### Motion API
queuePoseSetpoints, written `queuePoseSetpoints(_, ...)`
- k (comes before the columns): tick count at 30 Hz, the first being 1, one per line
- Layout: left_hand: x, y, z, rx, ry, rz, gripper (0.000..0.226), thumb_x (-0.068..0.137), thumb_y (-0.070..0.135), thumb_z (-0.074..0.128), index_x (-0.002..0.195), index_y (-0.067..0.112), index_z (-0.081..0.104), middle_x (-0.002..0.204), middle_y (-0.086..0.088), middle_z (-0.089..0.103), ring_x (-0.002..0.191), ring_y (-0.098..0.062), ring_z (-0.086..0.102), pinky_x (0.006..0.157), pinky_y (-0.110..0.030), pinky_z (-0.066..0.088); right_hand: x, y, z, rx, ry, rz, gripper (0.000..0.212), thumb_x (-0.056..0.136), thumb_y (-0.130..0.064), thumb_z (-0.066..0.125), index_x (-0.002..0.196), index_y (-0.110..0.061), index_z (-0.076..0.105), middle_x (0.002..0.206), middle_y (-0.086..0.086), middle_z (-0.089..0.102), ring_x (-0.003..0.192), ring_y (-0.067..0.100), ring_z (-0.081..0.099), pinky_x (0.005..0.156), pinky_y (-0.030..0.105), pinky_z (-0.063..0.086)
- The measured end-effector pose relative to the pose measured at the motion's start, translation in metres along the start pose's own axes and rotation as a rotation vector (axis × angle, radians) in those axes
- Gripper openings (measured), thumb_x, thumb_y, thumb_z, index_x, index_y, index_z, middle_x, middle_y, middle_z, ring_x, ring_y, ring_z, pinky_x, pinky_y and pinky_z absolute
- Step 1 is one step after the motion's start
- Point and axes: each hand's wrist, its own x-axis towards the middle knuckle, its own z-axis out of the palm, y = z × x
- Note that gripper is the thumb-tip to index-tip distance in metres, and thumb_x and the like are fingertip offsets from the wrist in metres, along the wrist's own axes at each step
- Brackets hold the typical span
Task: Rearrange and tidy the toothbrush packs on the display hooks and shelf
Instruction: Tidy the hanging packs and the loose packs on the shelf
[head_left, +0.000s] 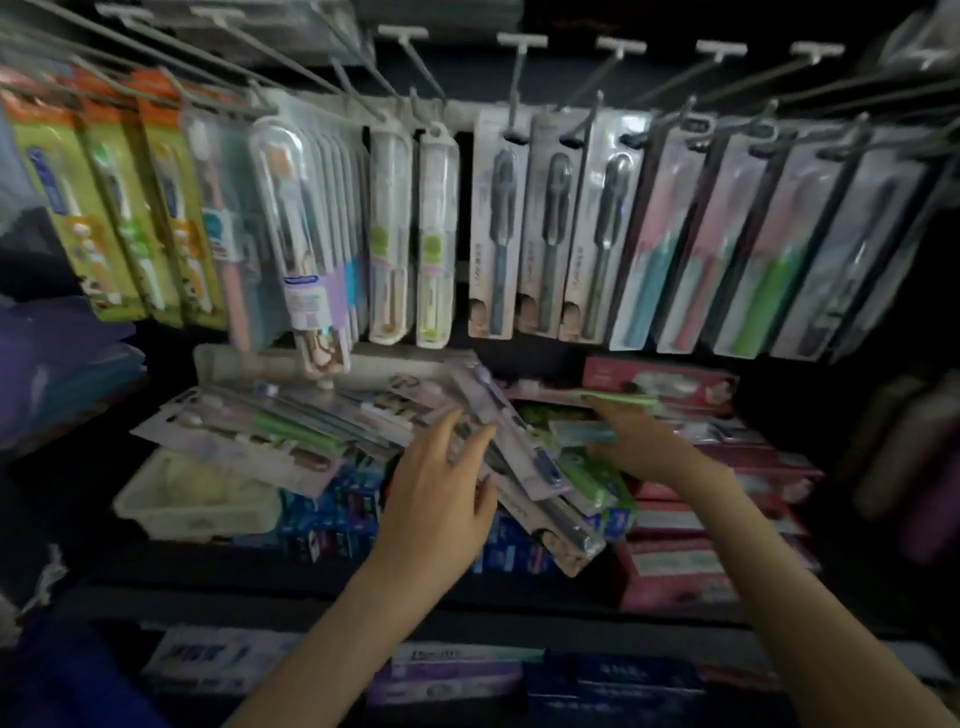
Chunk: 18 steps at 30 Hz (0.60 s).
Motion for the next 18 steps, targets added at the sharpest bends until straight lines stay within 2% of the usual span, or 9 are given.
queuePoseSetpoints(3,0.008,0.025,0.02,-0.035,-0.055,0.021,0.043,0.093,0.026,0.055,0.136,0.021,0.048,0.143,-0.007,0.038,0.129,-0.026,0.039,0.102,-0.037,0.037,0.002,0.025,0.004,-0.067,-0.02,-0.016,0.063,0.091,-0.022,0.059,0.146,-0.016,0.03,0.147,0.011,0.036,0.133,0.029,0.035,0.109,0.038,0.03)
queuePoseSetpoints(8,0.025,0.046,0.046,-0.014,-0.079,-0.027,0.043,0.096,0.032,0.048,0.137,0.021,0.046,0.143,-0.006,0.04,0.134,-0.023,0.034,0.106,-0.036,0.031,0.007,0.045,0.004,-0.12,0.07,-0.081,0.047,0.087,-0.012,0.059,0.134,-0.015,0.05,0.126,0.011,0.042,0.123,0.03,0.037,0.104,0.04,0.033)
queuePoseSetpoints(11,0.034,0.057,0.053,-0.048,-0.061,-0.048,0.042,0.096,0.032,0.048,0.137,0.02,0.047,0.138,-0.004,0.046,0.13,-0.021,0.037,0.107,-0.033,0.03,0.0,0.055,0.001,-0.096,0.203,-0.175,0.037,0.085,-0.002,0.058,0.12,-0.012,0.06,0.114,0.011,0.051,0.115,0.032,0.044,0.096,0.046,0.039)
queuePoseSetpoints(13,0.038,0.064,0.053,-0.121,-0.022,-0.068,0.038,0.094,0.028,0.052,0.132,0.019,0.053,0.131,-0.003,0.054,0.123,-0.02,0.044,0.103,-0.03,0.034,-0.01,0.057,0.001,-0.086,0.383,-0.318,0.033,0.076,0.009,0.057,0.106,-0.004,0.065,0.099,0.015,0.057,0.097,0.038,0.052,0.082,0.05,0.047)
queuePoseSetpoints(14,0.039,0.067,0.05,-0.18,-0.001,-0.085,0.036,0.094,0.026,0.054,0.129,0.019,0.056,0.126,-0.002,0.058,0.118,-0.018,0.049,0.098,-0.028,0.037,-0.019,0.055,0.0,-0.068,0.473,-0.387,0.031,0.073,0.01,0.056,0.1,-0.002,0.065,0.093,0.016,0.059,0.089,0.037,0.054,0.075,0.049,0.049)
queuePoseSetpoints(18,0.038,0.069,0.031,-0.449,-0.009,-0.3,0.021,0.095,0.025,0.053,0.113,0.026,0.064,0.1,0.012,0.066,0.088,0.0,0.06,0.072,-0.009,0.042,-0.064,0.039,0.003,0.016,0.725,-0.564,0.021,0.086,-0.003,0.046,0.098,-0.005,0.064,0.095,0.007,0.06,0.091,0.024,0.051,0.078,0.035,0.04)
